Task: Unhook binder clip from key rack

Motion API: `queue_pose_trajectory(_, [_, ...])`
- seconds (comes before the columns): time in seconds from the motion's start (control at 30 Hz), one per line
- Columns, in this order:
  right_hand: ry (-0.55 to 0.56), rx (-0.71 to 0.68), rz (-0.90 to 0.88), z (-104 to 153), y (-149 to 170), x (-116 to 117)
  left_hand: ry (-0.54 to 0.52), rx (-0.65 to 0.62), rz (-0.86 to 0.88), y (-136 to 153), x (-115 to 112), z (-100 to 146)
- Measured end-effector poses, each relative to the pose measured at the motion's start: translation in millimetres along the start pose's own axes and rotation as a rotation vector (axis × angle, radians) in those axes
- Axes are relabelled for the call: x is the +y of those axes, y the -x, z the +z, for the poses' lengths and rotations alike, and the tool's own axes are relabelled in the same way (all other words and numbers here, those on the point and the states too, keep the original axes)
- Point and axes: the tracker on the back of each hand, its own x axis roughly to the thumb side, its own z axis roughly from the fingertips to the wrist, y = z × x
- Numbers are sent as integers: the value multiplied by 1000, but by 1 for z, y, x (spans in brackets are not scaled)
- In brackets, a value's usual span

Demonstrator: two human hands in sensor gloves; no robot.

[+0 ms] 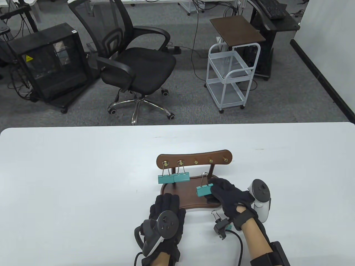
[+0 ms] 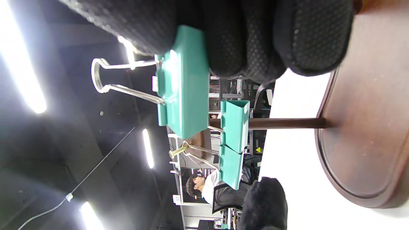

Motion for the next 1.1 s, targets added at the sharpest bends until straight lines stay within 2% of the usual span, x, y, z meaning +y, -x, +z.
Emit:
queue_pose_trajectory(0.3, [-1, 3, 0, 20, 4, -5, -1, 2, -12, 0, 0, 1])
queue_pose_trajectory(0.57, [58, 120, 107, 25, 8, -7, 3, -3, -25, -1, -1, 1])
queue_pose_trajectory(0.83, [125, 373, 378, 29, 18, 0, -1, -3, -21, -1, 0, 1])
queue_pose_trajectory(1.1, [107, 456, 803, 24, 18, 23, -1, 1, -9, 0, 0, 0])
